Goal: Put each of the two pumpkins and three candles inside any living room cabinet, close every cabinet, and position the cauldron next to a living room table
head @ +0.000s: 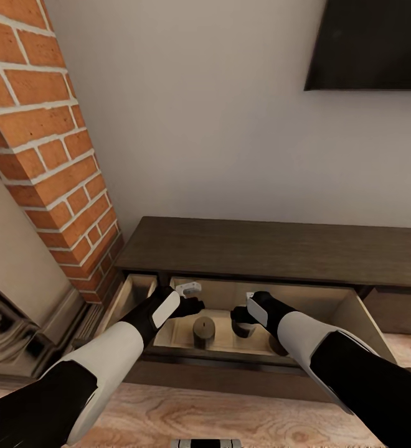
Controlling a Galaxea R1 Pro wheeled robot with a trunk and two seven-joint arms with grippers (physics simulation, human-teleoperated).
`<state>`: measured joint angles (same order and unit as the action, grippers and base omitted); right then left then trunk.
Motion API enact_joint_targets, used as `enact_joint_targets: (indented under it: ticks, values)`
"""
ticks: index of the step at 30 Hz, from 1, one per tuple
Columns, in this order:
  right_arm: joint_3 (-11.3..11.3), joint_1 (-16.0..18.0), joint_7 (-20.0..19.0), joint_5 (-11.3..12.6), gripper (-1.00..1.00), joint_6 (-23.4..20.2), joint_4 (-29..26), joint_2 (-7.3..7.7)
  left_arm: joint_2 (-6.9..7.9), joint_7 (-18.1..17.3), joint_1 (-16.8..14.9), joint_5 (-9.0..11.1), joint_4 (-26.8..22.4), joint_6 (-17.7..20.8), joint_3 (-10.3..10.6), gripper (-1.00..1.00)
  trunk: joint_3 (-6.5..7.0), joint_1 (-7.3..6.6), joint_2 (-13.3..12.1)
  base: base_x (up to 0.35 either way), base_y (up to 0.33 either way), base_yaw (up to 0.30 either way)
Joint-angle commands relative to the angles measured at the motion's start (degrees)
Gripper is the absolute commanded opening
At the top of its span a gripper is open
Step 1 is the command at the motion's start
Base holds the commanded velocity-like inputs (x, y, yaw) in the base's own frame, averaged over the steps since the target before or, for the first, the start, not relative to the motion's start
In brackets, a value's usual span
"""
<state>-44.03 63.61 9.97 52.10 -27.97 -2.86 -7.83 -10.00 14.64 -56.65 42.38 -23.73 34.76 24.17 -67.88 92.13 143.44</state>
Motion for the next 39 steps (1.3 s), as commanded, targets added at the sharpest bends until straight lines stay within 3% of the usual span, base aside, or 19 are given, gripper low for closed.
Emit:
enact_joint_targets:
  ticks: [1,13,21,27,34,39]
  values:
    - [-0.45,0.03,0.4,0.55,-1.0,-0.24,-0.13,0.01,0.0,0.39,-0.04,0.42,-0.07,0.13,0.18,1.0,-0.27,0.01,0.04,0.0,0.0,0.0]
    - [-0.51,0.03,0.4,0.5,-1.0,-0.24,-0.13,0.01,0.0,0.21,-0.04,0.42,-0.08,0.13,0.18,1.0,-2.93,0.32,0.2,0.0,0.0,0.0]
    - [-0.53,-0.15,0.0,0.41,-1.0,3.32,-0.13,0.01,0.0,0.21,-0.04,0.42,-0.15,0.13,0.18,1.0,-2.93,0.32,0.2,0.0,0.0,0.0]
    - [-0.57,-0.89,-0.19,0.3,-1.0,8.5,-0.13,0.01,0.0,0.19,-0.04,0.42,-0.19,0.13,0.18,1.0,-2.93,0.32,0.2,0.0,0.0,0.0]
    - [-0.53,-0.97,-0.14,0.29,-1.0,9.1,-0.13,0.01,0.0,0.15,-0.04,0.42,-0.26,0.13,0.18,1.0,-2.93,0.32,0.2,0.0,0.0,0.0]
    - [-0.6,-0.98,-0.13,0.29,-1.0,8.61,-0.14,-0.01,0.0,0.13,-0.04,0.42,-0.26,0.13,0.18,1.0,-4.04,0.45,0.27,0.0,0.0,0.0]
